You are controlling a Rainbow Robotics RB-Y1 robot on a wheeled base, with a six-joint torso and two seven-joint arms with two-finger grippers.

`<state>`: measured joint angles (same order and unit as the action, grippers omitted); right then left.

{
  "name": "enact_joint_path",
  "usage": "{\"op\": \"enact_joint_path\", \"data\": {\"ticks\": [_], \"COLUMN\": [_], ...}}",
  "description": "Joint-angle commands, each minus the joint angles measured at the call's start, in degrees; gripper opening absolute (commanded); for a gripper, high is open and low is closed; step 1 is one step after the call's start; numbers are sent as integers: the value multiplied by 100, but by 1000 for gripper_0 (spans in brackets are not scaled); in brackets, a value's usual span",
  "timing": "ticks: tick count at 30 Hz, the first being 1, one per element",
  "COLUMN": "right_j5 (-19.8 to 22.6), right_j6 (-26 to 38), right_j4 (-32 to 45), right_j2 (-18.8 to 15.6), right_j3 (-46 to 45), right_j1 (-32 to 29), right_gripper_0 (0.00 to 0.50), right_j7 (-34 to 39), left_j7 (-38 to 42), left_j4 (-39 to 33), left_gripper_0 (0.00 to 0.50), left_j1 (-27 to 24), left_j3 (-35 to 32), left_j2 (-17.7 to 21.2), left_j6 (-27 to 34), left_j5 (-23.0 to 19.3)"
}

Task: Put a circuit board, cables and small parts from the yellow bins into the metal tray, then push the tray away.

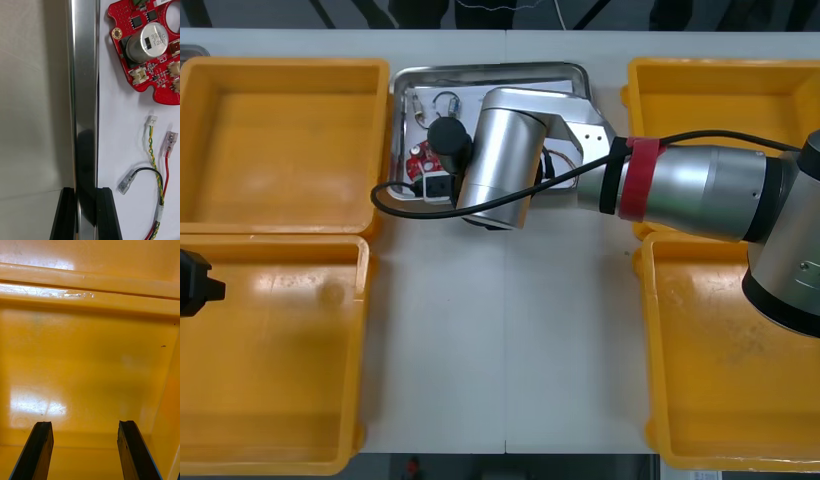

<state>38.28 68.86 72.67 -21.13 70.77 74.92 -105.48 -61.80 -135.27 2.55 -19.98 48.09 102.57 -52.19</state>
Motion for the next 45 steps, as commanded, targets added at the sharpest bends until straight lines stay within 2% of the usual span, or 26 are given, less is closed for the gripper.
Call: {"op": "enact_joint_path", "data": {"ticks": [1, 22, 31, 32, 33, 34, 35, 36, 37, 42, 45], "right_j5": [30, 135, 162, 162, 153, 162, 162, 162, 162, 338, 505], "right_j6": [-250, -1032, -1138, -1138, -1138, -1138, -1138, -1138, -1138, -1050, -619], "right_j4": [-218, -1176, -1378, -1378, -1378, -1378, -1378, -1378, -1387, -1378, -1229], "right_j2": [-111, 21, 56, 65, 56, 56, 56, 56, 56, 56, 56], "right_j3": [-177, -177, -177, -177, -177, -177, -177, -177, -177, -291, -546], "right_j1": [348, 462, 480, 480, 471, 471, 480, 480, 480, 480, 471], "right_gripper_0": [0, 0, 0, 101, 164, 164, 426, 479, 500, 500, 500], "right_j7": [-219, -535, -658, -676, -685, -694, -694, -694, -702, -764, -790], "left_j7": [-438, -438, -438, -438, -438, -438, -438, -438, -438, -438, -438], "left_j4": [-166, -166, -166, -166, -166, -166, -166, -166, -166, -166, -166], "left_gripper_0": [500, 500, 500, 500, 500, 500, 500, 500, 500, 500, 500], "left_j1": [-71, -71, -71, -71, -71, -71, -71, -71, -71, -71, -71], "left_j3": [-164, -164, -164, -164, -164, -164, -164, -164, -164, -164, -164], "left_j2": [219, 219, 219, 219, 219, 219, 219, 219, 219, 219, 219], "left_j6": [-62, -62, -62, -62, -62, -62, -62, -62, -62, -62, -62], "left_j5": [-45, -45, -45, -45, -45, -45, -45, -45, -45, -45, -45]}}
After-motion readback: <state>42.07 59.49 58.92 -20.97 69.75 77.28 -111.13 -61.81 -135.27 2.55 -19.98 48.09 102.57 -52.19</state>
